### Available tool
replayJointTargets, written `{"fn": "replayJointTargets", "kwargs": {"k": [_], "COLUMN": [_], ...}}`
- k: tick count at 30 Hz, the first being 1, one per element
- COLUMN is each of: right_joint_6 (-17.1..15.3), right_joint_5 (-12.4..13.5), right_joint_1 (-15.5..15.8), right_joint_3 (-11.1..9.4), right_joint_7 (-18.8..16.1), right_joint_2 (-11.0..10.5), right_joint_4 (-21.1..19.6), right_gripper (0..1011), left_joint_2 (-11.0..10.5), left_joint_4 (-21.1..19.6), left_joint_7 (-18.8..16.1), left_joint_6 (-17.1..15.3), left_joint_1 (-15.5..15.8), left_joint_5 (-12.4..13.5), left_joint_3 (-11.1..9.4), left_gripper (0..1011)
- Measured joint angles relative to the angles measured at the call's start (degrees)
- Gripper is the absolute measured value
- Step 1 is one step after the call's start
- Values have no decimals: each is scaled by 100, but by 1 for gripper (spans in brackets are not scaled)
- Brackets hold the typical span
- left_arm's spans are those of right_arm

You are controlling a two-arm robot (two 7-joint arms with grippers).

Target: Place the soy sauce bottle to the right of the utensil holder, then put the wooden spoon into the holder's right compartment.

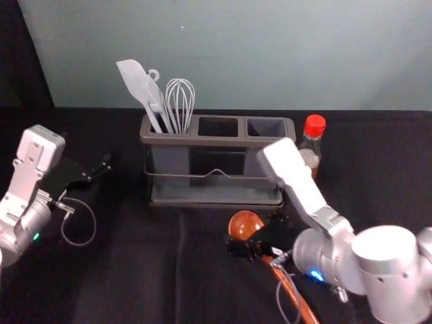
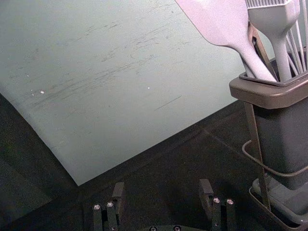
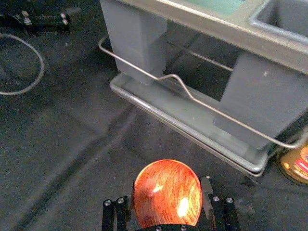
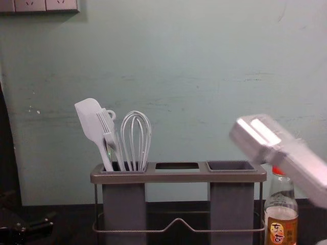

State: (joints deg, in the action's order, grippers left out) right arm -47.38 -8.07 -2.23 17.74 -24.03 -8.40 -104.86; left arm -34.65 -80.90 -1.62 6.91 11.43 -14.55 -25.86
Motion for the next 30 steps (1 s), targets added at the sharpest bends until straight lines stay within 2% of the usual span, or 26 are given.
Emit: {"fn": "replayJointTargets", "kwargs": {"k": [5, 8, 9, 11, 12, 14, 15, 16, 17, 19, 20, 21, 22, 23, 25, 28, 29, 30], "right_joint_6": [372, 807, 1085, 1380, 1664, 1996, 2339, 2339, 2702, 3077, 3472, 3684, 4086, 4086, 4950, 5523, 5857, 6017], "right_joint_5": [206, 361, 438, 505, 550, 590, 625, 625, 666, 709, 775, 810, 879, 879, 1026, 1093, 1129, 1145], "right_joint_1": [388, 688, 850, 1000, 1138, 1289, 1436, 1436, 1574, 1708, 1826, 1880, 1986, 1986, 2142, 2226, 2269, 2287], "right_joint_3": [-246, -406, -494, -569, -635, -710, -789, -789, -860, -934, -1005, -1036, -1090, -1090, -1168, -1194, -1200, -1201], "right_joint_7": [-59, -54, -35, -5, 39, 108, 190, 190, 264, 324, 348, 352, 347, 347, 279, 237, 222, 213], "right_joint_2": [-95, -177, -212, -242, -270, -293, -317, -317, -337, -362, -399, -419, -462, -462, -566, -625, -657, -670], "right_joint_4": [-384, -630, -742, -829, -892, -946, -990, -990, -1017, -1025, -1023, -1013, -976, -976, -859, -751, -678, -645], "right_gripper": [837, 837, 837, 837, 837, 837, 837, 837, 837, 837, 837, 837, 837, 837, 837, 837, 837, 837], "left_joint_2": [0, 0, 0, 0, 0, 0, 0, 0, 0, 0, 0, 0, 0, 0, 0, 0, 0, 0], "left_joint_4": [0, 0, 0, 0, 0, 0, 0, 0, 0, 0, 0, 0, 0, 0, 0, 0, 0, 0], "left_joint_7": [0, 0, 0, 0, 0, 0, 0, 0, 0, 0, 0, 0, 0, 0, 0, 0, 0, 0], "left_joint_6": [0, 0, 0, 0, 0, 0, 0, 0, 0, 0, 0, 0, 0, 0, 0, 0, 0, 0], "left_joint_1": [0, 0, 0, 0, 0, 0, 0, 0, 0, -1, 0, 0, 0, 0, 0, 0, 0, 0], "left_joint_5": [1, 0, 0, 0, 0, 0, 0, 0, 0, 0, 0, 0, 0, 0, 0, 0, 0, 0], "left_joint_3": [0, 0, 0, 0, 0, 0, 0, 0, 0, 0, 0, 0, 0, 0, 0, 0, 0, 0], "left_gripper": [1000, 1000, 1000, 1000, 1000, 1000, 1000, 1000, 1000, 1000, 1000, 1000, 1000, 1000, 1000, 1000, 1000, 1000]}}
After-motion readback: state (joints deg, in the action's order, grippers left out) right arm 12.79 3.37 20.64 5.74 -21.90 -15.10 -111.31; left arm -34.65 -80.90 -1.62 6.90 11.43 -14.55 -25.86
